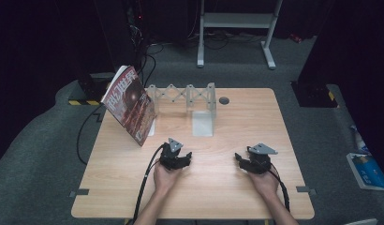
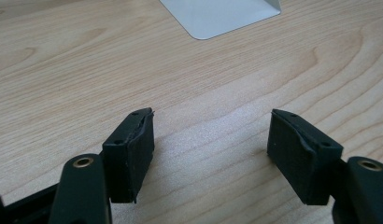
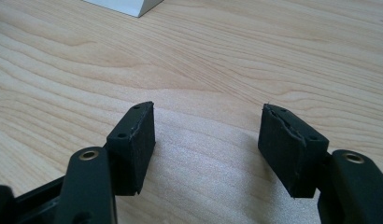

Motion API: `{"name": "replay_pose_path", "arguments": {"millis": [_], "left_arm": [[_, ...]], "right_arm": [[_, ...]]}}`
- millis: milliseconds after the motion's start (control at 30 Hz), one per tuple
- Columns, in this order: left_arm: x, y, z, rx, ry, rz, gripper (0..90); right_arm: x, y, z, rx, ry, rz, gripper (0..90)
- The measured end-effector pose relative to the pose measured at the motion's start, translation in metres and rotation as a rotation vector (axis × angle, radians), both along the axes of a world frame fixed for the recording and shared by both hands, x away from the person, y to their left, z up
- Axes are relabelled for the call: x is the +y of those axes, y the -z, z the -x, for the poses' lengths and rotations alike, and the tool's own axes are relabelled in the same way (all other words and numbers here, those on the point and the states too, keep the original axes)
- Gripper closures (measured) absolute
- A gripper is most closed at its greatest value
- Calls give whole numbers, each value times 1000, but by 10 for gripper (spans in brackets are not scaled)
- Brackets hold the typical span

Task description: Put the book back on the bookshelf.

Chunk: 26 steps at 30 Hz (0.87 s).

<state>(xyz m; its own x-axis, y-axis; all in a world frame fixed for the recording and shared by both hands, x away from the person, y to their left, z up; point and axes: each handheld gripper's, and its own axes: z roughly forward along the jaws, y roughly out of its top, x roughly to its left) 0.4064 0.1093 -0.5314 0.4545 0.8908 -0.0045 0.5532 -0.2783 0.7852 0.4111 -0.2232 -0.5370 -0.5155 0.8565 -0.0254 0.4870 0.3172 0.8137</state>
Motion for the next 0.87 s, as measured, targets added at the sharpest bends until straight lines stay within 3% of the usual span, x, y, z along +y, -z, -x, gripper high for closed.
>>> {"name": "replay_pose_path", "arguments": {"millis": [867], "left_arm": [[0, 2, 3, -16, -1, 2, 317]], "right_arm": [[0, 0, 1, -1, 4, -4, 362]]}}
